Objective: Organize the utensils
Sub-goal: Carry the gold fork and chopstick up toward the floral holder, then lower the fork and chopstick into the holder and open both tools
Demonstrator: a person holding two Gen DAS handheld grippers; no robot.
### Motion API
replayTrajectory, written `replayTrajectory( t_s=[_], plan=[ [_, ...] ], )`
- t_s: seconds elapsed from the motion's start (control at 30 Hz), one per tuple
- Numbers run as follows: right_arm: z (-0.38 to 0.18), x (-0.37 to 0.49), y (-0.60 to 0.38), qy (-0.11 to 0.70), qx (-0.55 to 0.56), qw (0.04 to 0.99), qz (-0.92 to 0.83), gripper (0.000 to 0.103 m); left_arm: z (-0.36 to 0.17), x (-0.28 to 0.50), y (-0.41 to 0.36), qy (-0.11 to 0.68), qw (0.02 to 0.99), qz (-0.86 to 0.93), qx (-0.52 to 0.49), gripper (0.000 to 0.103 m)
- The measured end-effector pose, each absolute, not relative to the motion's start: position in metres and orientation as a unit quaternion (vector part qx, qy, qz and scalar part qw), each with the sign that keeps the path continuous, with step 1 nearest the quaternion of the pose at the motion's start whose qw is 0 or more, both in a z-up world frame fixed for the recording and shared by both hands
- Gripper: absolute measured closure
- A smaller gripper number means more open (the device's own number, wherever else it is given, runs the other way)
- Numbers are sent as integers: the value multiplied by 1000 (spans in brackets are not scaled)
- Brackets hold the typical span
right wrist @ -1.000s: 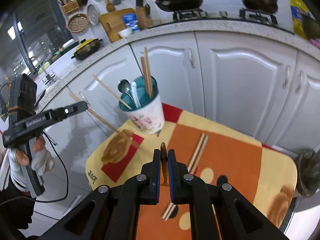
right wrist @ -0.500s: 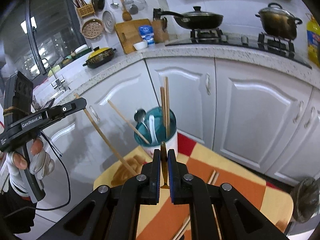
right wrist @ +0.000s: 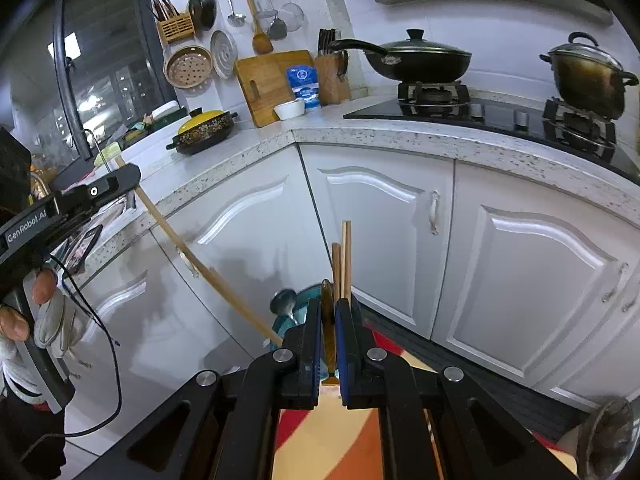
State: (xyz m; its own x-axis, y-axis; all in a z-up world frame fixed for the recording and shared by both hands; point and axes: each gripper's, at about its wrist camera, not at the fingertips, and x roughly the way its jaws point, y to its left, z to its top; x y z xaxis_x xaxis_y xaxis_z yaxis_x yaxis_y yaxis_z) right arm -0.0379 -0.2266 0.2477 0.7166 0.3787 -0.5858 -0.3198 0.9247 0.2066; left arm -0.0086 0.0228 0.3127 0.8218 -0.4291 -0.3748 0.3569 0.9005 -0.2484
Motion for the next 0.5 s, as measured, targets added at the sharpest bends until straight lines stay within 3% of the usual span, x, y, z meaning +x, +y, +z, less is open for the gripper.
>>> replayTrajectory(
  t_s=[0.5],
  plan=[
    [186,41,-205,391,53,901,183,97,239,55,-20,293,937,-180,-57,99]
  ],
)
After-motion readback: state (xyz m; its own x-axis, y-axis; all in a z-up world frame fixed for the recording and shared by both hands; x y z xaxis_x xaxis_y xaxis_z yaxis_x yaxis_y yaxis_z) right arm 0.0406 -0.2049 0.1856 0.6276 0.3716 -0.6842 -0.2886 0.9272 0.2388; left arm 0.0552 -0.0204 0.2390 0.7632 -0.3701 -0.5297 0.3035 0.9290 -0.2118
